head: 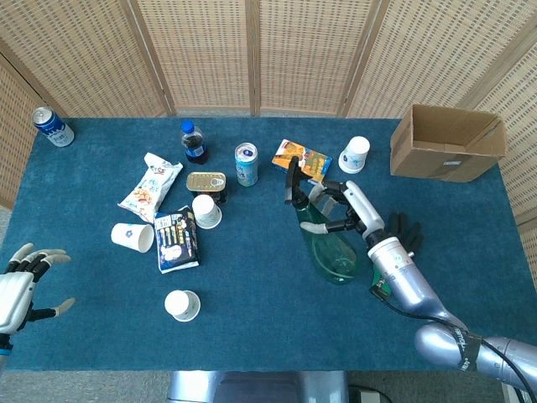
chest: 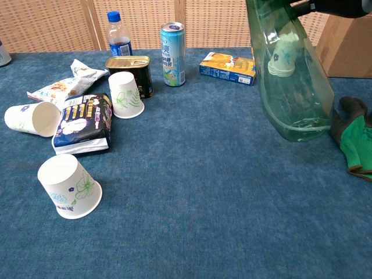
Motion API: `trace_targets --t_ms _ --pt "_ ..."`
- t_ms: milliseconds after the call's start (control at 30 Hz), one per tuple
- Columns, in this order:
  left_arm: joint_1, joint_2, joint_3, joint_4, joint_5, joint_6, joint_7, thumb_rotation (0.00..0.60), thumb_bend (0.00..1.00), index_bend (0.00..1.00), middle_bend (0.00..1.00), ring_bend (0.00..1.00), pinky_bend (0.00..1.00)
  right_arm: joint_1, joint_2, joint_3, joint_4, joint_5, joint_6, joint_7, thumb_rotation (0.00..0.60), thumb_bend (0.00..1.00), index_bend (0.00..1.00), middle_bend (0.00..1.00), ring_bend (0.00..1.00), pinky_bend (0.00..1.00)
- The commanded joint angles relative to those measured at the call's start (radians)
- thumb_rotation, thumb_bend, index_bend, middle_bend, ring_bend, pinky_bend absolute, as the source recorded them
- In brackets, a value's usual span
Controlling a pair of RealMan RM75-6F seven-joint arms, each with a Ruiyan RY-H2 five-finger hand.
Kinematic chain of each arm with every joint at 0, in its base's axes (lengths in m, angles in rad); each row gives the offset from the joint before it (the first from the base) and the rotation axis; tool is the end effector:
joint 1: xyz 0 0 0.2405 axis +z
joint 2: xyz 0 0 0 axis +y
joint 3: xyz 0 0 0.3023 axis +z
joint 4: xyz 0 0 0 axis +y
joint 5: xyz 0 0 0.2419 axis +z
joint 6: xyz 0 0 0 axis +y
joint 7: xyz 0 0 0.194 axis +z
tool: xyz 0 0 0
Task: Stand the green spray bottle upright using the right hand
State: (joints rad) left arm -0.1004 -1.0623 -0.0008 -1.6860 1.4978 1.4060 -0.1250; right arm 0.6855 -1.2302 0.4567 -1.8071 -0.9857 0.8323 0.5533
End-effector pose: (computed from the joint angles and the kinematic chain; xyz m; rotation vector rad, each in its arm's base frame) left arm -0.3607 0.2284 0.1403 -1.4059 -1.1029 -0.9368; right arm -0.1136 -0.4485 0.0657 1.2784 -1.8964 1.6092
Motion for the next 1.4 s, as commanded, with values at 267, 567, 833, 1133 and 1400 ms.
trace_targets --t_ms 267,567,833,1133,1400 --pt "-0.007 0.017 -0.002 -0.02 0.004 -0.003 0.025 0.597 0.18 0.28 0.27 0.21 0.02 -0.034 -0.119 0.002 0.139 -0.206 0.081 0.174 0.6 0.15 0.6 0.54 0.42 0.55" --pt "-0.012 0.027 -0.002 -0.037 0.007 -0.007 0.041 0.597 0.18 0.28 0.27 0.21 0.02 -0.04 -0.253 -0.039 0.272 -0.287 0.206 0.21 0.6 0.15 0.6 0.54 0.42 0.55" --pt "-0.017 0.033 -0.002 -0.048 0.008 -0.012 0.053 0.596 0.18 0.28 0.27 0.21 0.02 -0.031 -0.339 -0.051 0.381 -0.323 0.272 0.236 0.6 0.15 0.59 0.53 0.41 0.55" --pt "-0.016 0.046 -0.003 -0.06 0.005 -0.008 0.063 0.595 0.18 0.28 0.27 0.21 0.02 -0.011 -0.445 -0.064 0.554 -0.363 0.347 0.249 0.6 0.15 0.59 0.53 0.41 0.54" --pt "-0.013 0.059 0.0 -0.077 0.011 -0.001 0.073 0.598 0.18 0.28 0.27 0.21 0.02 -0.007 -0.512 -0.077 0.676 -0.39 0.402 0.287 0.6 0.14 0.59 0.53 0.41 0.54"
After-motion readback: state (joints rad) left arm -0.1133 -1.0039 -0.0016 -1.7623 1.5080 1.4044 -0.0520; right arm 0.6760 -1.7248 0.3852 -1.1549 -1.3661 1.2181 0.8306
